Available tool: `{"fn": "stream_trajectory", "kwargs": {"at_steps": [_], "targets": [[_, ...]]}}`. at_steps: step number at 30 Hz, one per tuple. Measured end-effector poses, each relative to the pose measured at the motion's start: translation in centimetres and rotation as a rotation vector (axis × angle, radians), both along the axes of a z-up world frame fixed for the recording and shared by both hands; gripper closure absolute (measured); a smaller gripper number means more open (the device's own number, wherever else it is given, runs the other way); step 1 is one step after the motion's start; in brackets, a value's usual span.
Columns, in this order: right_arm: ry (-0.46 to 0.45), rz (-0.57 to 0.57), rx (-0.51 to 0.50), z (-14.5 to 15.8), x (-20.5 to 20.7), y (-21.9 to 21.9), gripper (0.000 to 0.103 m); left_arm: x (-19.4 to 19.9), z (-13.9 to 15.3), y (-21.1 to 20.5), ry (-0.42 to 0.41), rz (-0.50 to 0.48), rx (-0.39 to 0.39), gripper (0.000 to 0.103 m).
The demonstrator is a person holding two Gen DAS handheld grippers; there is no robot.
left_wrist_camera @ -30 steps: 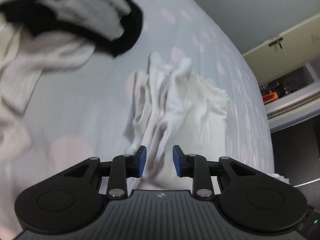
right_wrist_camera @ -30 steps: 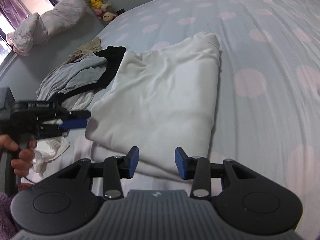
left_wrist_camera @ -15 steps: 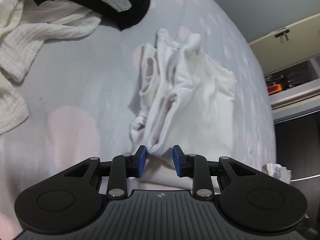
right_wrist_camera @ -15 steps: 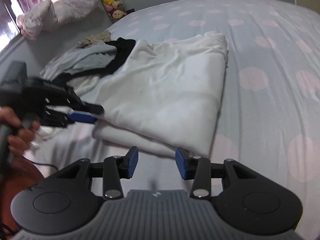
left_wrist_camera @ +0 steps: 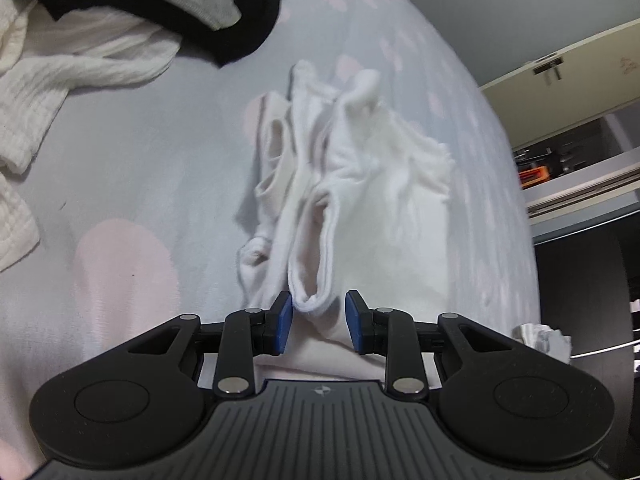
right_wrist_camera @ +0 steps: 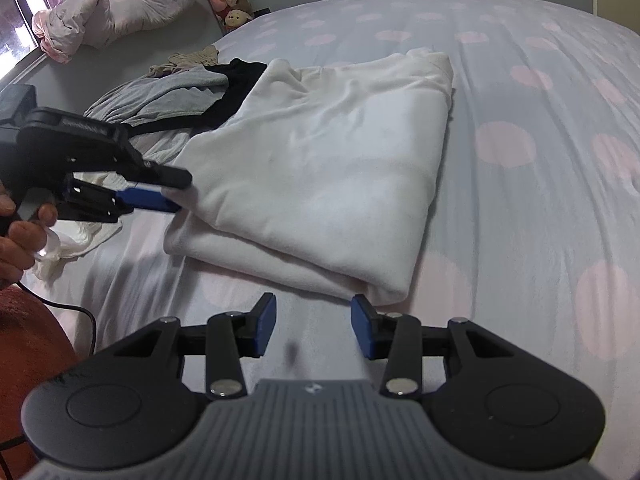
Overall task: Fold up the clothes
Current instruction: 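Pinch the white shirt edge with the left gripper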
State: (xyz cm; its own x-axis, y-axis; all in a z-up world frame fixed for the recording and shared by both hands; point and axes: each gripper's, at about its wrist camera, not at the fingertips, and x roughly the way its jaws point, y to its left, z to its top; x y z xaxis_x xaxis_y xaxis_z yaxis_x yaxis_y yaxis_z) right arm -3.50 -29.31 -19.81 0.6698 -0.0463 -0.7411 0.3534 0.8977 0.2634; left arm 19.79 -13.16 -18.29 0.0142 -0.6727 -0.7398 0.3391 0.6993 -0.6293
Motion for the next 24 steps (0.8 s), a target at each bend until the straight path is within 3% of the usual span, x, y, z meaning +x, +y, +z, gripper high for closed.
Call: {"fn": "stream_trajectory", "kwargs": {"at_steps": [3, 4, 5, 9, 14, 18, 24], "targets": [[-0.001, 0.003, -0.06, 0.3, 0.3, 0.3, 0.058, 0.0, -0.6, -0.5, 0.001, -0.009, 0.026, 0.077], [0.005, 0.001, -0.082, 0.3, 0.4, 0.3, 0.055, 0.0, -0.7, -0.7, -0.009, -0.013, 0.035, 0.077], [0.01, -0.002, -0.099, 0.3, 0.5, 0.3, 0.046, -0.1, -0.7, -0.8, -0.019, -0.014, 0.038, 0.078], [0.009, -0.007, -0.127, 0.2, 0.7, 0.2, 0.044, -0.3, -0.1, -0.7, -0.069, -0.023, 0.022, 0.091], [-0.064, -0.016, -0.16, 1.3, -0.2, 0.3, 0.043, -0.9, 1.2, -0.7, -0.14, -0.042, 0.007, 0.094], [-0.097, -0.045, -0.191, 1.5, -1.1, 0.0, 0.033, -1.3, 2.6, -0.5, -0.202, -0.042, -0.018, 0.096], [-0.065, -0.127, -0.12, 0.3, -1.4, -1.9, 0.033, -2.4, 3.8, 0.3, -0.246, -0.04, -0.08, 0.096]]}}
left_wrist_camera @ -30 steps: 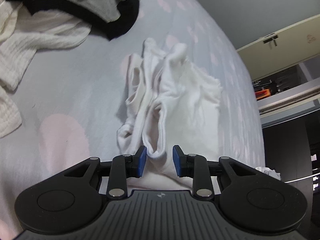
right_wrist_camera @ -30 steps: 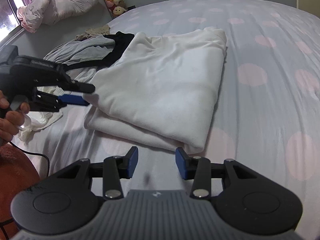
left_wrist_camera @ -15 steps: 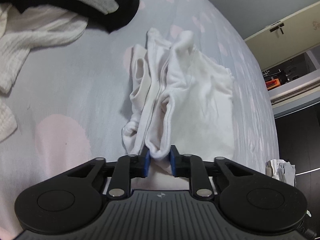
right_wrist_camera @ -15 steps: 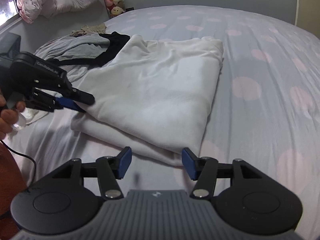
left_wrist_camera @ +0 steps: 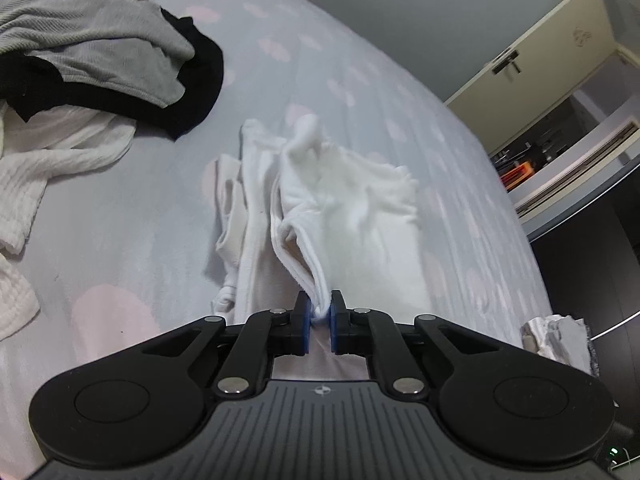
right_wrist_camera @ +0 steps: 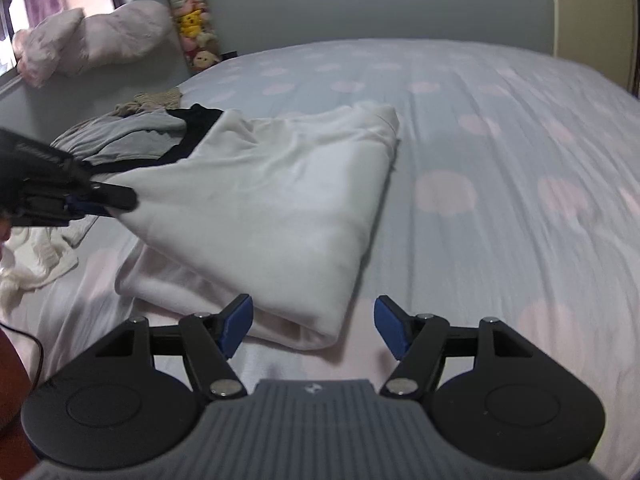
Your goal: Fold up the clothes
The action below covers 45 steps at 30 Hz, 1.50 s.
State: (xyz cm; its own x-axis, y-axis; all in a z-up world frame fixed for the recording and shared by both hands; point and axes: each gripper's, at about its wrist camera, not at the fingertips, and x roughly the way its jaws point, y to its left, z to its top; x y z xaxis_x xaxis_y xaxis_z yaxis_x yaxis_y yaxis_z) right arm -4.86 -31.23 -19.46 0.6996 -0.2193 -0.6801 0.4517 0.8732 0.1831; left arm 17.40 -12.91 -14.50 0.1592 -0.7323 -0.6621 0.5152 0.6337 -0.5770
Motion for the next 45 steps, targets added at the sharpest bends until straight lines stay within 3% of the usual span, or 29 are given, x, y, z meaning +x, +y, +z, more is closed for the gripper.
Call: {"fn": "stream_trajectory", "kwargs": {"at_steps": [5, 9, 13, 18, 20, 25, 27, 29, 31, 32, 33, 35, 37, 42, 45], "targets": [[0.018, -0.023, 0.05, -0.8, -0.1, -0.8, 0.033, -0.8, 1.2, 0.8, 0.003, 0.0, -0.07, 0.097], [0.004, -0.032, 0.073, -1.0, -0.6, -1.3, 0.033, -1.8, 2.2, 1.4, 0.004, 0.012, -0.055, 0.097], [-0.001, -0.034, 0.084, -1.0, -0.9, -1.6, 0.033, -1.5, 1.0, 1.9, 0.045, 0.064, 0.058, 0.097], [0.016, -0.02, 0.099, -1.3, -0.7, -1.6, 0.034, -0.3, -1.5, 0.3, 0.108, 0.05, 0.196, 0.096], [0.026, -0.006, 0.122, -1.5, -0.5, -1.7, 0.054, -0.2, -2.3, -0.3, 0.13, 0.042, 0.237, 0.095], [0.044, -0.01, 0.172, -2.2, -0.4, -2.2, 0.066, 0.1, -3.7, 0.0, 0.193, 0.071, 0.27, 0.081], [0.044, 0.0, 0.205, -2.5, -0.3, -2.3, 0.065, 0.2, -3.7, 0.3, 0.202, 0.087, 0.271, 0.066], [0.045, 0.001, 0.235, -2.8, -0.1, -2.6, 0.065, 0.2, -4.0, 0.3, 0.211, 0.098, 0.271, 0.06], [0.028, -0.005, 0.26, -3.0, -0.1, -2.8, 0.07, 0.3, -4.5, -0.2, 0.224, 0.095, 0.265, 0.06], [0.02, -0.008, 0.27, -3.0, -0.1, -2.9, 0.088, 0.3, -4.8, -0.5, 0.231, 0.087, 0.26, 0.061], [0.016, -0.014, 0.273, -3.0, -0.2, -2.9, 0.093, 0.2, -4.9, -0.8, 0.233, 0.076, 0.253, 0.065], [-0.009, -0.019, 0.272, -2.7, -0.6, -2.8, 0.094, -0.1, -5.0, -1.5, 0.217, 0.041, 0.256, 0.083], [-0.047, -0.025, 0.263, -1.9, -1.1, -2.7, 0.097, -0.5, -4.6, -1.8, 0.19, 0.021, 0.26, 0.085], [-0.114, -0.023, 0.203, 1.4, -2.4, -2.8, 0.098, -1.3, -1.6, -0.5, 0.154, -0.008, 0.185, 0.087], [-0.166, 0.019, 0.188, 3.9, -3.7, -3.1, 0.098, -1.9, 0.1, 0.0, 0.178, -0.027, 0.182, 0.087]]}}
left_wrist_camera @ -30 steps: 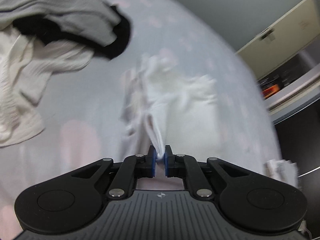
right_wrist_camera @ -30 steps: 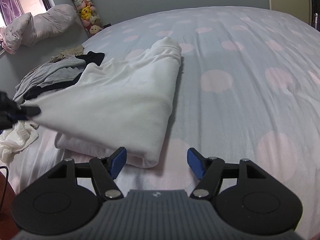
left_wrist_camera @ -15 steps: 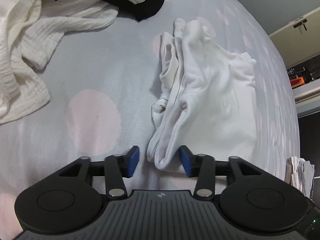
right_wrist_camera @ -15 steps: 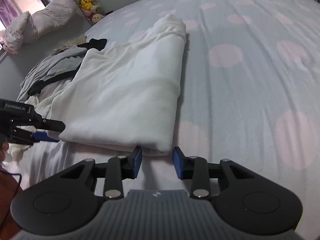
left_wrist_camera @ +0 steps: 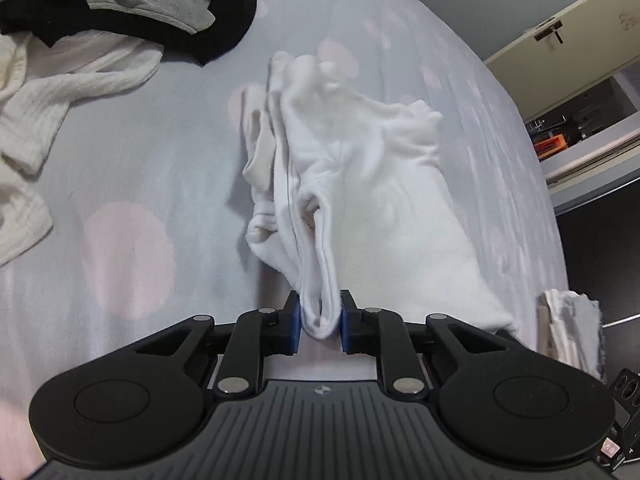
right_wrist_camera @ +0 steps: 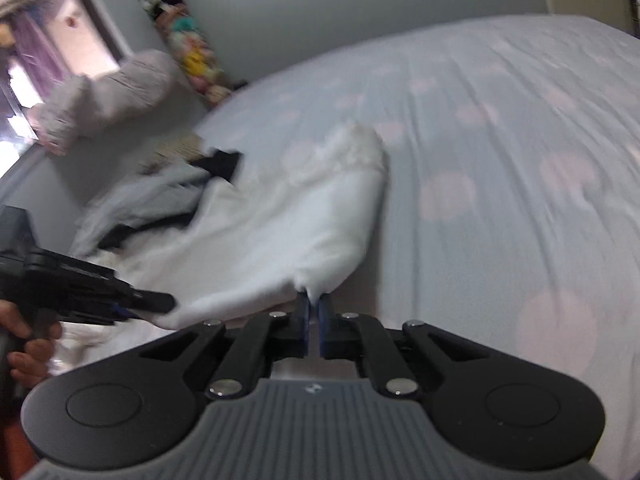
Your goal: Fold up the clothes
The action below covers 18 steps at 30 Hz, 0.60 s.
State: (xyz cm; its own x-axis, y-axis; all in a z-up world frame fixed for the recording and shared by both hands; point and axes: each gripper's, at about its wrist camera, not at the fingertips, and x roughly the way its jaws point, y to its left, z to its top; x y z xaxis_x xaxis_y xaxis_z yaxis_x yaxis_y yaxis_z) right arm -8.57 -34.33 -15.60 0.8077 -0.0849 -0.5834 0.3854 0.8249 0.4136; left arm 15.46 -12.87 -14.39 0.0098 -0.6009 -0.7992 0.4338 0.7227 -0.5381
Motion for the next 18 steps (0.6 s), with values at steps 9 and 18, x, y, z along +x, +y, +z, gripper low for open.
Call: {"fn": "stream_trajectory", "kwargs": {"at_steps": [9, 18], "targets": [[0.116, 0.109, 0.028, 1.3, -3.6, 0.7, 0.098, -2.7, 0.3, -0.7, 0.066, -0.164, 0.18, 0.086], [0.176, 0.109, 0.063, -1.0, -4.1, 0.6, 0.092, -2.3, 0.2, -1.7, 0.068, -0.171, 0.286, 0.075]]}}
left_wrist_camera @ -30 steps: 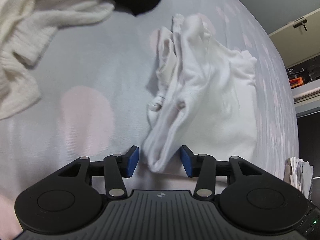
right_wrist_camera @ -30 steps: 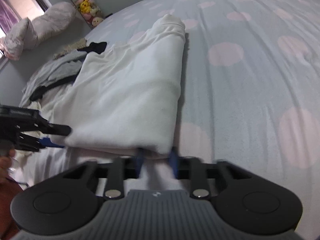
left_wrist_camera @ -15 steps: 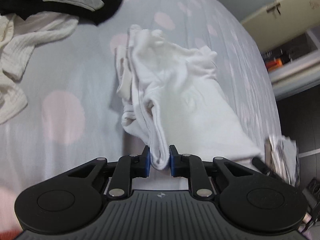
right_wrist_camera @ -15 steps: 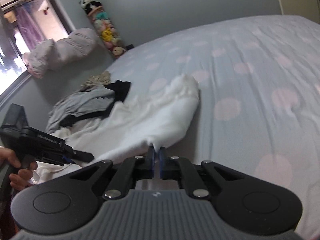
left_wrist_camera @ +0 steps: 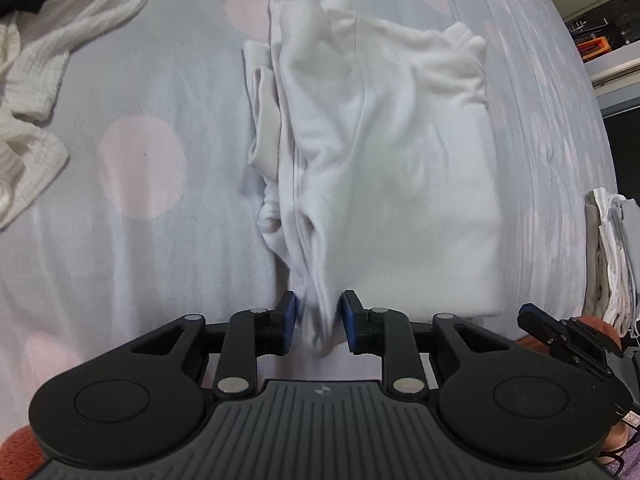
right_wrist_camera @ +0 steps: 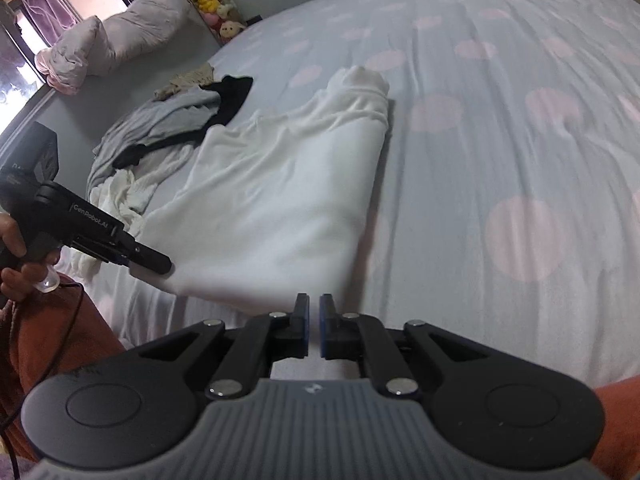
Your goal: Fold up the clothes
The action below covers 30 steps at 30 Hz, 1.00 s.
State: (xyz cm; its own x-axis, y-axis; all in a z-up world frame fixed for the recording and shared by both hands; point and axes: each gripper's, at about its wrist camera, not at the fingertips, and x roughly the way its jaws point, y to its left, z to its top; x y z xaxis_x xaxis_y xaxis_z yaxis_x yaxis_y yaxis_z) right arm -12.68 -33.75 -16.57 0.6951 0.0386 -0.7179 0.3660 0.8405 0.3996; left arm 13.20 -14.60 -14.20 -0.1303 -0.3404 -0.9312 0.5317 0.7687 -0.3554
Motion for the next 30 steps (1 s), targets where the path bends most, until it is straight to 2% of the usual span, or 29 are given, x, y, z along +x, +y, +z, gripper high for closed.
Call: {"fn": "stream_trajectory", "kwargs": {"at_steps": [3, 6, 10, 14, 17, 20, 21, 22, 23, 25, 28, 30], "targets": [[-0.019, -0.013, -0.004, 0.3, -0.8, -0.3, 0.088, 0.3, 1.5, 0.5, -0.031, 0.007, -0.041, 0.062], [-0.032, -0.032, 0.002, 0.4, -0.9, -0.7, 0.076, 1.3, 3.2, 0.5, -0.1, 0.025, -0.108, 0.061], [-0.052, -0.037, -0.005, 0.6, -0.3, -1.0, 0.075, 3.0, 4.4, -0.6, -0.237, 0.063, -0.187, 0.061], [-0.068, -0.044, -0.019, 0.8, 0.2, -1.4, 0.074, 4.7, 3.9, -2.5, -0.357, 0.094, -0.25, 0.061], [-0.072, -0.048, -0.015, 0.7, 0.7, -1.7, 0.07, 6.5, 2.2, -4.0, -0.364, 0.103, -0.256, 0.061], [-0.058, -0.053, -0.013, 0.3, 1.5, -2.1, 0.065, 8.0, 0.0, -5.1, -0.361, 0.129, -0.228, 0.062], [-0.052, -0.055, -0.009, 0.2, 1.7, -2.2, 0.065, 8.4, -0.8, -5.1, -0.349, 0.141, -0.226, 0.068], [-0.048, -0.058, -0.006, 0.1, 2.0, -2.4, 0.065, 8.8, -1.7, -5.0, -0.329, 0.154, -0.234, 0.079], [-0.046, -0.065, -0.007, 0.0, 2.3, -2.6, 0.065, 9.2, -2.3, -5.0, -0.315, 0.166, -0.247, 0.098], [-0.053, -0.088, -0.023, 0.0, 3.0, -3.1, 0.065, 9.3, -3.1, -5.0, -0.333, 0.185, -0.245, 0.098], [-0.06, -0.125, -0.071, -0.2, 4.5, -4.3, 0.065, 9.6, -3.5, -5.6, -0.381, 0.158, -0.209, 0.099], [-0.052, -0.137, -0.064, -0.5, 5.9, -5.6, 0.065, 9.8, -3.7, -6.1, -0.395, 0.129, -0.183, 0.099]]}}
